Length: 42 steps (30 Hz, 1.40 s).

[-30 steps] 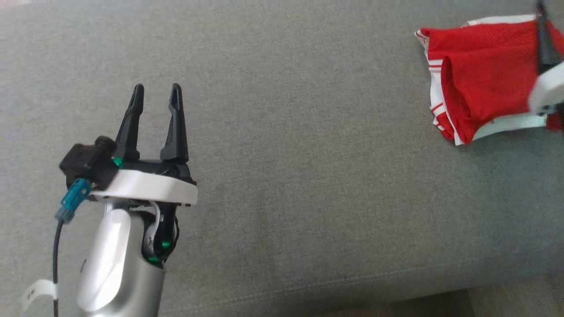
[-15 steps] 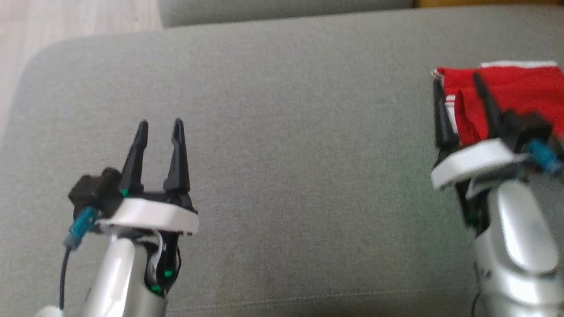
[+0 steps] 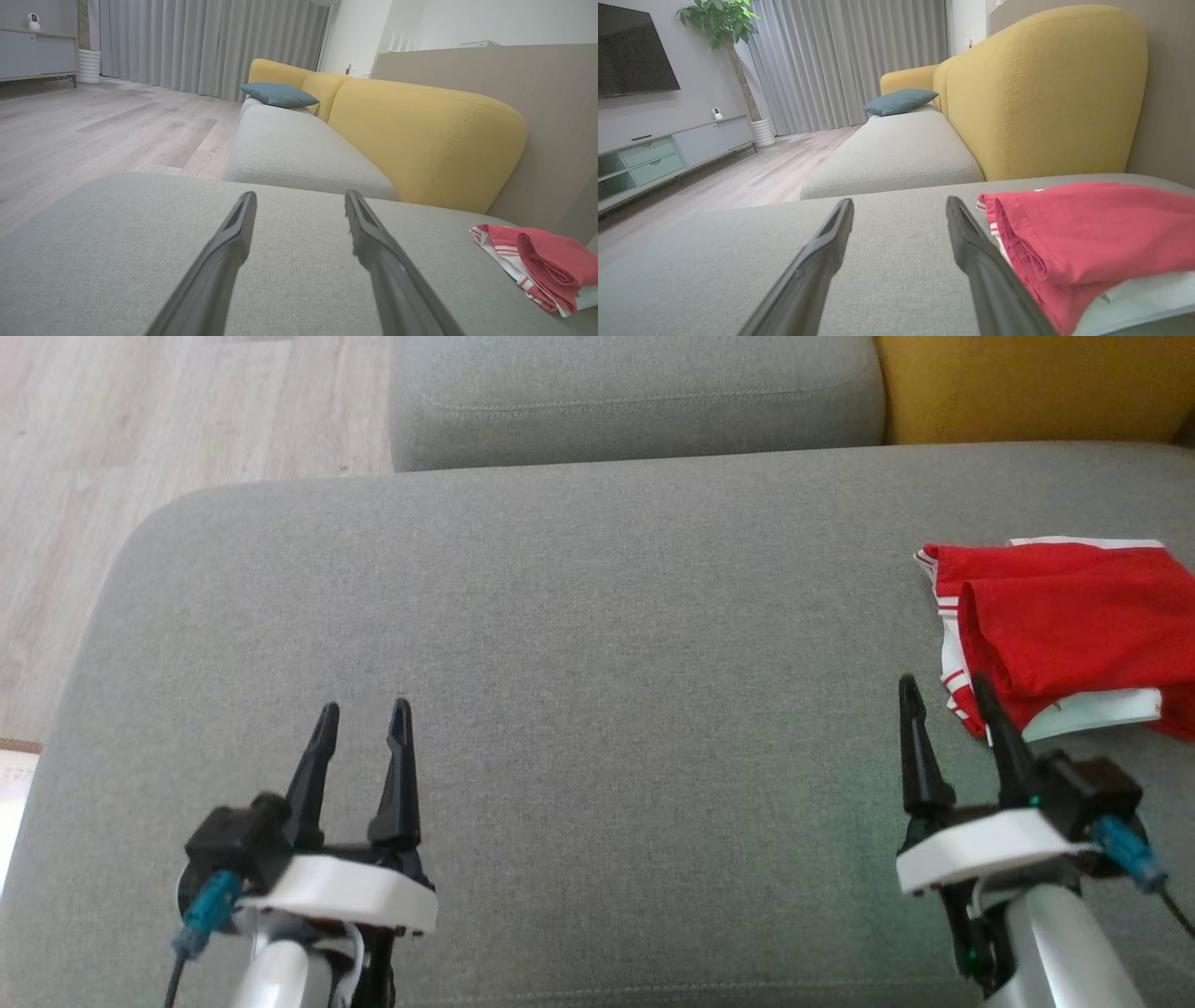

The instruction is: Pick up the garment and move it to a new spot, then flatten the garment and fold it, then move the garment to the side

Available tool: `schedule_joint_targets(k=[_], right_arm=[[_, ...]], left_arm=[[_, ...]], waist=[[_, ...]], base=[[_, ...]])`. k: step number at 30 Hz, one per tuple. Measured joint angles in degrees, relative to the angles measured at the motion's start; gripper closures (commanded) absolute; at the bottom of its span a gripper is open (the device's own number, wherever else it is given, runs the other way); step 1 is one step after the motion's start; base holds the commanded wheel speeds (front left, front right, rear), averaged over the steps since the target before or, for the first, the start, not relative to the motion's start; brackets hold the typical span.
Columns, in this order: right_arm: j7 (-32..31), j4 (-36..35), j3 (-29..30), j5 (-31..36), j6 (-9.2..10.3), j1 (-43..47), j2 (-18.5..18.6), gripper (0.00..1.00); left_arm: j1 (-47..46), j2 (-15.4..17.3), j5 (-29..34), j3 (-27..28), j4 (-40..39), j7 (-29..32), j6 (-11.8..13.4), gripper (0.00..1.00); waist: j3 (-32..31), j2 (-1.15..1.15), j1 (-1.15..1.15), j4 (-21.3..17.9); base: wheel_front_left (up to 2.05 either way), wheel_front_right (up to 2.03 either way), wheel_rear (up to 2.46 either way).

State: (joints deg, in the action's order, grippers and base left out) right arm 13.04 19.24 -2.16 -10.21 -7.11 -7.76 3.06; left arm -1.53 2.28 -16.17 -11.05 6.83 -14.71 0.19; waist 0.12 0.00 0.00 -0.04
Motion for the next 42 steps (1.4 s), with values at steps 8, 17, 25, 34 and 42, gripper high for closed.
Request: schedule_joint_targets(k=[8, 17, 25, 34, 42], right_arm=[[0.66, -0.43, -0.1, -0.97, 0.0, 1.44, -0.13, 0.0], [0.77, -0.93, -0.08, -0.98, 0.0, 1.44, -0.16, 0.0], [1.16, -1.02, -0.18, -1.48, 0.0, 1.43, -0.16, 0.0], [1.18, -1.02, -0.21, -1.48, 0.0, 1.41, -0.18, 0.0], [1.18, -0.99, -0.48, -1.47, 0.0, 1.4, -0.18, 0.0]], left_arm=[[1.28, 0.07, 0.48, -0.8, -2.02, 0.0, 1.74, 0.0], [1.26, 0.09, 1.79, 0.01, -3.88, 0.0, 2.41, 0.0], [1.28, 0.1, 0.35, 0.56, -5.04, 0.0, 2.24, 0.0], [1.36, 0.1, 0.26, 1.16, -5.72, 0.0, 1.85, 0.0], [1.54, 0.1, -0.38, 1.96, -6.7, 0.0, 1.91, 0.0]], waist=[[-0.09, 0.0, 0.0, -0.07], [0.42, 0.0, 0.0, -0.37], [0.76, 0.0, 0.0, -0.56], [1.03, 0.0, 0.0, -0.64], [1.0, 0.0, 0.0, -0.67]], base=[[0.0, 0.0, 0.0], [0.0, 0.0, 0.0], [0.0, 0.0, 0.0], [0.0, 0.0, 0.0], [0.0, 0.0, 0.0]])
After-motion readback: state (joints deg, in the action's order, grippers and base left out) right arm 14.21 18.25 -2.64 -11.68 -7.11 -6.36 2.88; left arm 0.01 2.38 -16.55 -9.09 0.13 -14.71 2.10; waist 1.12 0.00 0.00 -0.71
